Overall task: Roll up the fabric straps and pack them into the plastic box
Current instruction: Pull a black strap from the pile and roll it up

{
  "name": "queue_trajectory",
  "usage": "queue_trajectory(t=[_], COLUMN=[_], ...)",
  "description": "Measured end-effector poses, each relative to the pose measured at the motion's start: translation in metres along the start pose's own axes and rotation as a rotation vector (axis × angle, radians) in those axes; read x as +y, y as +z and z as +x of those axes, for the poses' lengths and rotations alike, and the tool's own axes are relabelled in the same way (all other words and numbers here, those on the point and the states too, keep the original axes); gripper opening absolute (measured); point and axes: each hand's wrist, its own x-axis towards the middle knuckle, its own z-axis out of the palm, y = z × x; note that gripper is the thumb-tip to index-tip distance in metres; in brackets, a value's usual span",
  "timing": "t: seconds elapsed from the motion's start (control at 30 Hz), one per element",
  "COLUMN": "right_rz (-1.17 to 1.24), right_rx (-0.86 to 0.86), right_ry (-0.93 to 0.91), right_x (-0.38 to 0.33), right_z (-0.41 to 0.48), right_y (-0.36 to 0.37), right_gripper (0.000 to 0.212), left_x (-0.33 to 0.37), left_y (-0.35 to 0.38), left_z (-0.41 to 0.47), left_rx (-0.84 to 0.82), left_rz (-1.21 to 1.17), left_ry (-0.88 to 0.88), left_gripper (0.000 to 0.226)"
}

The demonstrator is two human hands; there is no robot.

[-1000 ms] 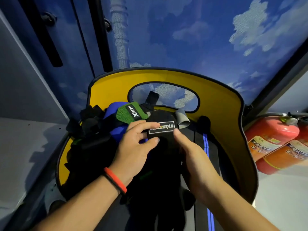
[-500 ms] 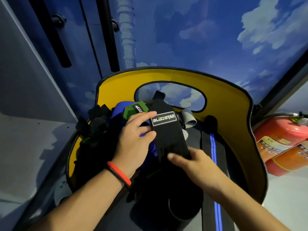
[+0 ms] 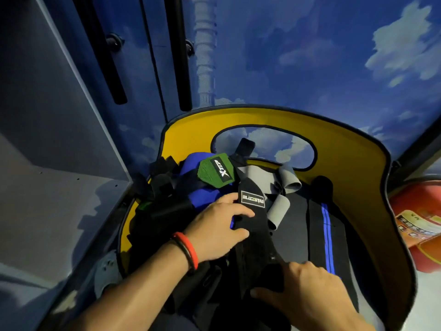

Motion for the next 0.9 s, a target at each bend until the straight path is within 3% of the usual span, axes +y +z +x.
queue_trajectory(t=[0.1, 0.2, 0.33, 0.5, 0.6, 0.77, 0.9], right_rz=[-0.007, 0.026, 0.139, 0.277, 0.377, 0.496, 0.455], right_rx=[-0.038, 0.108, 0.313, 0.507, 0.587, 0.412, 0.268], right_ry=[0.008, 0.005, -0.081, -0.205, -0.194, -0.061, 0.021], right_x=[0.002, 0.003, -0.006, -0.028, -0.039, -0.051, -0.061], right_z=[-0.005, 0.003, 0.030, 0.100, 0.154, 0.243, 0.277], right_y=[-0.014, -0.019, -0.026, -0.050, -0.070, -0.099, -0.091], right_gripper=[0.058, 0.071, 0.055, 0.036, 0.035, 0.023, 0.045], left_x=[-0.001, -0.008, -0.018, -0.020, -0.020, -0.024, -0.026], left_y=[-0.014, -0.034, -0.054, -0.052, -0.042, -0.037, -0.036], left_z=[-0.003, -0.002, 0.004, 0.017, 0.022, 0.025, 0.025], left_rx=[0.186, 0.302, 0.250, 0.113, 0.039, -0.024, -0.036], left_rz=[0.262, 0.424, 0.507, 0.449, 0.446, 0.484, 0.495], left_ry=[0.067, 0.094, -0.083, -0.233, -0.269, -0.275, -0.274], left_gripper=[0.031, 0.032, 0.052, 0.092, 0.097, 0.087, 0.086])
